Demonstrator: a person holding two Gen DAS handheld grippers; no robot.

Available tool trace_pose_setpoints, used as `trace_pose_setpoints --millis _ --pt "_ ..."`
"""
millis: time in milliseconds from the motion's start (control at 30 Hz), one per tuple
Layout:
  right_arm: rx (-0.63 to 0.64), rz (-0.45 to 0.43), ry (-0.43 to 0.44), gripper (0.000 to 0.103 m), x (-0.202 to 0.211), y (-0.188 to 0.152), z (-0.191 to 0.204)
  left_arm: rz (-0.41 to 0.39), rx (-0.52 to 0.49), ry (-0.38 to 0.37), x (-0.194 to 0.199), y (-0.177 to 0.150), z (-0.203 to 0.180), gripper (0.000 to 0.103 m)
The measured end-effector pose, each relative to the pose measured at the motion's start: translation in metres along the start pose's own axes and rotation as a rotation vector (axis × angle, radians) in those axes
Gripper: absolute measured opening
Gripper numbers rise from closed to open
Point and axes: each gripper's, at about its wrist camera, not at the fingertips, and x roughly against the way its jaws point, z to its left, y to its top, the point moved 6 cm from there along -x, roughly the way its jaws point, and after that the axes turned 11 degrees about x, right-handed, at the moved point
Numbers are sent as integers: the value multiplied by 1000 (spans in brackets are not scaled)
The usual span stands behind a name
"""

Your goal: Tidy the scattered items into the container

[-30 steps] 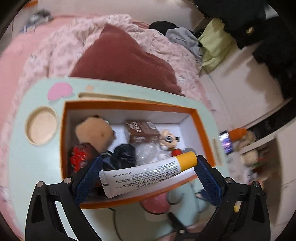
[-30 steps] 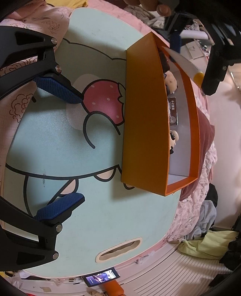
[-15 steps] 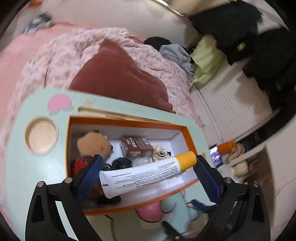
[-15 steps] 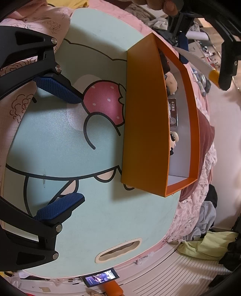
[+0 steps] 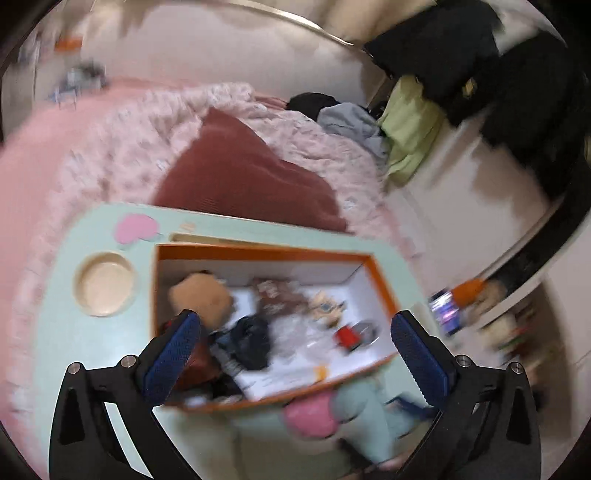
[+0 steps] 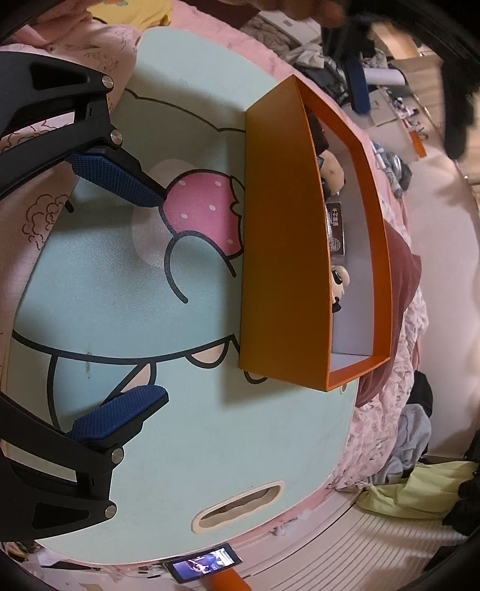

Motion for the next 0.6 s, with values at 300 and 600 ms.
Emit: trace_pose_setpoints --millis 300,600 --pt "20 26 -57 97 -2 0 0 -35 -54 322 4 -86 38 103" --pt "16 26 -59 98 -2 -1 -2 39 6 410 -32 -106 65 103"
